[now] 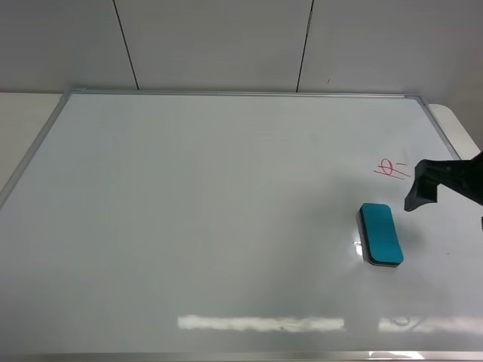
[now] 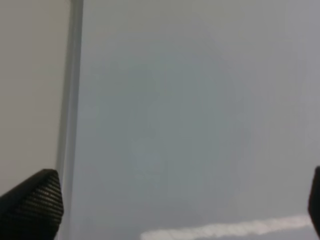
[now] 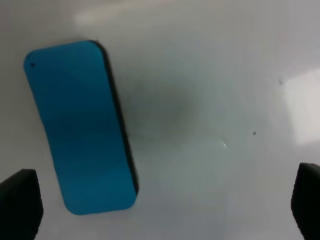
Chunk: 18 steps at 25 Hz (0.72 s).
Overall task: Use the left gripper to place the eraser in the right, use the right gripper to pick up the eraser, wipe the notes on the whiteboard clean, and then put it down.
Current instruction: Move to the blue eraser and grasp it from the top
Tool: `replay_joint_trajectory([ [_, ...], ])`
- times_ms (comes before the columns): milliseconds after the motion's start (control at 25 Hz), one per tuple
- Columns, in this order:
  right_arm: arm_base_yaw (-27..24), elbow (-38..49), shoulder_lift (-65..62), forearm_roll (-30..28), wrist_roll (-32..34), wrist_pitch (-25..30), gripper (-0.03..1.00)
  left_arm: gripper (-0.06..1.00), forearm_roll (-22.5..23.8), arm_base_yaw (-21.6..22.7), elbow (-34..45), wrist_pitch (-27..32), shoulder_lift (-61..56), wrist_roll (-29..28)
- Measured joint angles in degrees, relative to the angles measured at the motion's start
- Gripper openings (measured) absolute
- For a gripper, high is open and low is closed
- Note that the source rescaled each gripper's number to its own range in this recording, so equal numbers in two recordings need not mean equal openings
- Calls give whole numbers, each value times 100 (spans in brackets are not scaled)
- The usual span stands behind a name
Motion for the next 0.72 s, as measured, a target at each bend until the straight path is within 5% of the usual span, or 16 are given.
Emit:
replay_joint_trajectory([
  [720, 909, -6, 2010, 6, 303, -1315, 100, 100, 0, 0, 0, 0, 0, 0],
])
